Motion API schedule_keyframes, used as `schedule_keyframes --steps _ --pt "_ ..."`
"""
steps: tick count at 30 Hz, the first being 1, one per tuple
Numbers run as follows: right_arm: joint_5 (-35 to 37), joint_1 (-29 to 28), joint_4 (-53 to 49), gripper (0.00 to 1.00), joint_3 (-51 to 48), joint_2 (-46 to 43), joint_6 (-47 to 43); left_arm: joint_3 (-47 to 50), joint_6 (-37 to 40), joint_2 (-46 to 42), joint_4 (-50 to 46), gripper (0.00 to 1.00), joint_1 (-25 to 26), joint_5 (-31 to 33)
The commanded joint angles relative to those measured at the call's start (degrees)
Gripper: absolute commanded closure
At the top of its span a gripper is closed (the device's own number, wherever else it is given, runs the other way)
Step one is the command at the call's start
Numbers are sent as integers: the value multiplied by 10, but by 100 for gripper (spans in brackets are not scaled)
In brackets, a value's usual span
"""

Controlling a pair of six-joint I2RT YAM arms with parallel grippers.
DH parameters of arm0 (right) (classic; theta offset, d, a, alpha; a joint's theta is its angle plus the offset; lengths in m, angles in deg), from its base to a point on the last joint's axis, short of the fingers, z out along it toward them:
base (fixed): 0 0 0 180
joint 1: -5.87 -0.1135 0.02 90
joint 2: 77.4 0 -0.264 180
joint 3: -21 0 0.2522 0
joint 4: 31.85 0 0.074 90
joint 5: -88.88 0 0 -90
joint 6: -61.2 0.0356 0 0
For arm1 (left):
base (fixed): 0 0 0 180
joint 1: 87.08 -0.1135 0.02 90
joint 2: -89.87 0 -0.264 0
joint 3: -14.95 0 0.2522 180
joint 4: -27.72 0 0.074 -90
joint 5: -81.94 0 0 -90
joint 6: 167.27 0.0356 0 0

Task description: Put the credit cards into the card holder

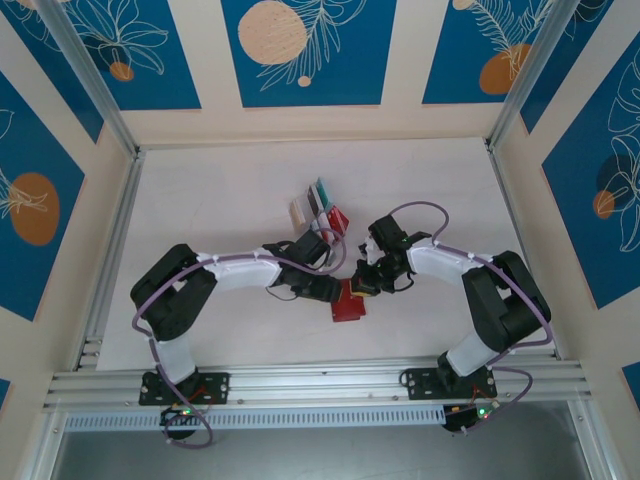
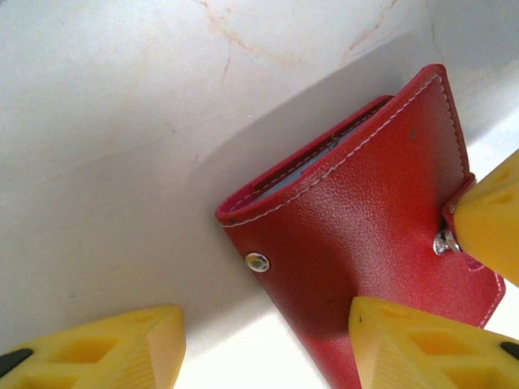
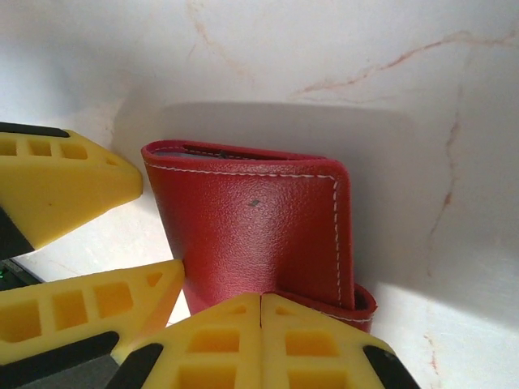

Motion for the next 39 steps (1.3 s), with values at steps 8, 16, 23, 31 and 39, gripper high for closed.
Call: schedule_keyframes --steps 8,16,23,31,39 --pt "-16 -6 5 100 2 20 6 20 -3 48 113 43 25 -87" --pt "2 -16 12 100 -17 40 11 14 0 51 110 43 25 -85" --pt "35 -18 5 100 -35 43 19 13 -1 51 107 44 24 -81" --pt "75 -41 11 100 -67 3 58 9 -4 57 106 44 24 -78" --pt "130 -64 31 100 -110 -29 113 6 -4 59 102 45 23 -75"
